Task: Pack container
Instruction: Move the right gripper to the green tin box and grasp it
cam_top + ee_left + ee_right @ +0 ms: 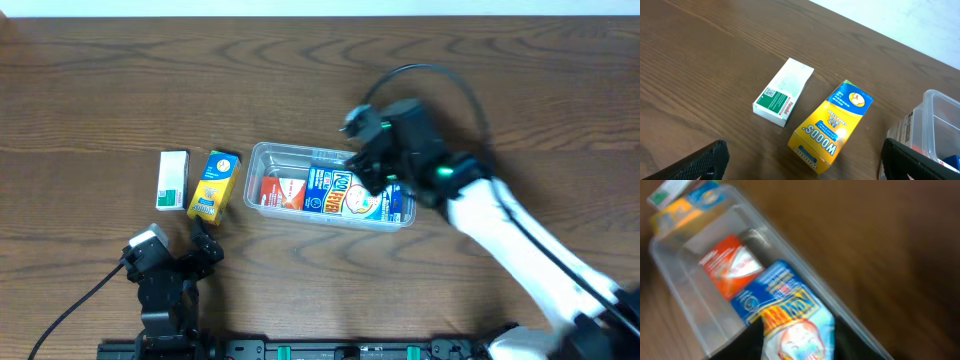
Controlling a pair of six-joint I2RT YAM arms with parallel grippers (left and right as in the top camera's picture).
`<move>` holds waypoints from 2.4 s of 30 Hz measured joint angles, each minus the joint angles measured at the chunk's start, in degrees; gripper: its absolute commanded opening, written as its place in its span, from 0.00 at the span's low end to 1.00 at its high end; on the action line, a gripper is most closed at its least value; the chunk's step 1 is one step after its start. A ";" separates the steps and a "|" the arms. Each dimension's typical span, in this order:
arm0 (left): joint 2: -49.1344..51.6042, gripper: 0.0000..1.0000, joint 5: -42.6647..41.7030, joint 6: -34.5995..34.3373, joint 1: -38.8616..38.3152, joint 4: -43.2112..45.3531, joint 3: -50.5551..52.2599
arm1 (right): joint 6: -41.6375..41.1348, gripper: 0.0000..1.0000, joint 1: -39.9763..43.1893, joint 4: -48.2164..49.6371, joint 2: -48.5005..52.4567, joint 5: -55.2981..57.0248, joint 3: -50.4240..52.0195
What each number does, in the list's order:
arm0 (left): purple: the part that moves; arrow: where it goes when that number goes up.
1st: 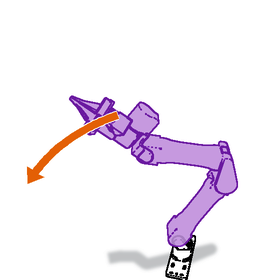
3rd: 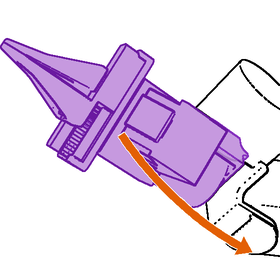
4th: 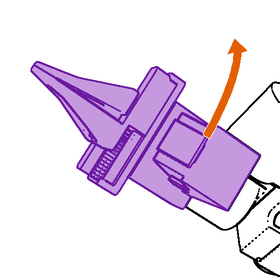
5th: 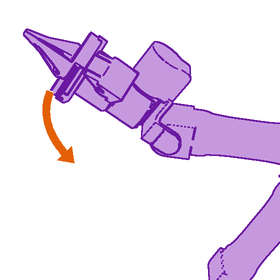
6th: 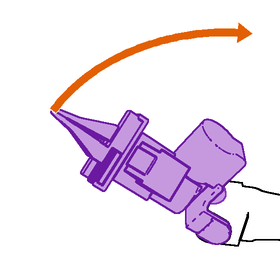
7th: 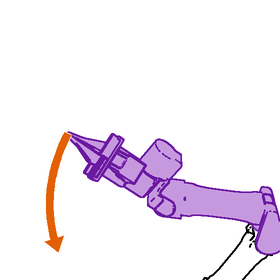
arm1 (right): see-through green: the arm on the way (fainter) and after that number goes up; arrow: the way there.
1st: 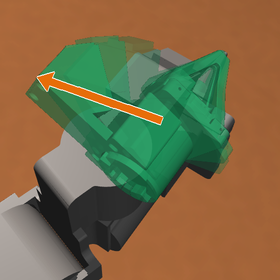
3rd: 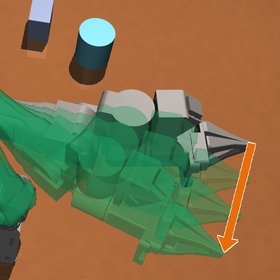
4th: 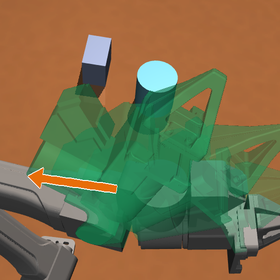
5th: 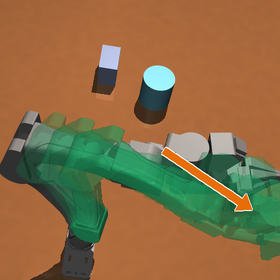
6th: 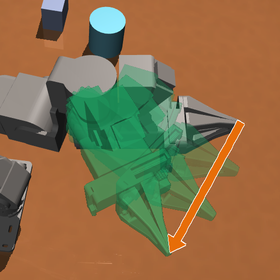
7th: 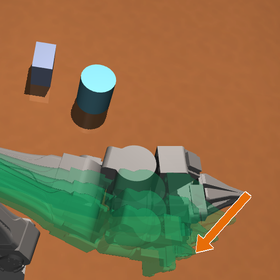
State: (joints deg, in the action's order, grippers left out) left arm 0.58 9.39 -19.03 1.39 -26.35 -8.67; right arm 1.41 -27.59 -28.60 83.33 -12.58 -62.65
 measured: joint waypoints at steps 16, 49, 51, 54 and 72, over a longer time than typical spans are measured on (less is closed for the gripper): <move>0.00 0.98 0.00 0.00 0.00 0.00 0.00 | -11.56 0.68 17.75 -14.91 6.12 7.30 -0.20; 0.00 0.98 0.00 0.00 0.00 0.00 0.00 | -12.24 0.82 19.10 -11.39 22.56 2.38 -0.92; 0.00 0.98 0.00 0.00 0.00 0.00 0.00 | -13.20 0.82 19.21 -12.96 22.51 4.26 -1.40; 0.00 0.98 0.00 0.00 0.00 0.00 0.00 | -14.38 0.82 19.98 -14.49 22.34 6.58 -1.81; 0.00 0.98 0.00 0.00 0.00 0.00 0.00 | -12.28 0.89 22.86 -14.21 15.96 11.26 -0.74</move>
State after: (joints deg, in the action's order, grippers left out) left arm 0.58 9.39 -19.03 1.39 -26.35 -8.67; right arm -10.87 -4.73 -42.81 99.29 -1.32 -63.40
